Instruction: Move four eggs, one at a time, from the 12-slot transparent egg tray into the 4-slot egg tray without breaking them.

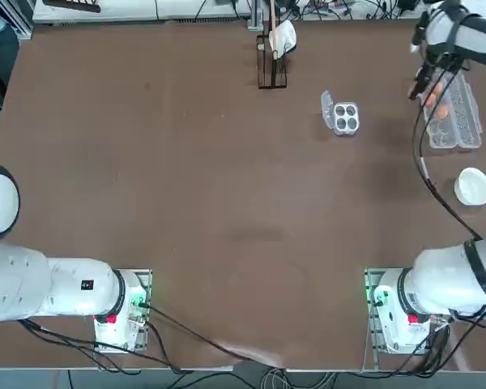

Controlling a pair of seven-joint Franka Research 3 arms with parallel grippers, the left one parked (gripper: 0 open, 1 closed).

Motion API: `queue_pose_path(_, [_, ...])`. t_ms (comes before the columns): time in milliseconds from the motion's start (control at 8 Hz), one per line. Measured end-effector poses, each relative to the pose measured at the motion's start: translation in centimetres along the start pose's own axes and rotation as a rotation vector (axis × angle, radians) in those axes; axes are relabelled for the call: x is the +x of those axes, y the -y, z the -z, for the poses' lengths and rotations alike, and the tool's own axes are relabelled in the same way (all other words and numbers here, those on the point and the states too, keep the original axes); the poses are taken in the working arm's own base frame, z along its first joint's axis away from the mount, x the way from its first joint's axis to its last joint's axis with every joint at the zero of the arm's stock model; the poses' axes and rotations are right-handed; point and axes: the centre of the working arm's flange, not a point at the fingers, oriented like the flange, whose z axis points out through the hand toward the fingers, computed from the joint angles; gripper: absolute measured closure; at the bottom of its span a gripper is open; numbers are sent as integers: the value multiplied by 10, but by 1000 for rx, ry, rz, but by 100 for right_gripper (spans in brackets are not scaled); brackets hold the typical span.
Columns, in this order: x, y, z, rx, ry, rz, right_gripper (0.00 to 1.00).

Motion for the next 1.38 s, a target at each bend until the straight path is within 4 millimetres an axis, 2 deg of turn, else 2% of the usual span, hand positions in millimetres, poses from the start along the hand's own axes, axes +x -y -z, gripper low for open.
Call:
queue_pose_path(250, [57,48,-4,5,13,-163,42])
queue_pose_path(500, [98,86,-12,5,24,-257,42])
queue_pose_path(625, [112,98,-19,4,25,-285,42])
queue_pose_path(1000, [138,111,-51,-7,-3,-358,42])
queue_pose_path(1375, [166,139,-66,-13,-20,-426,42])
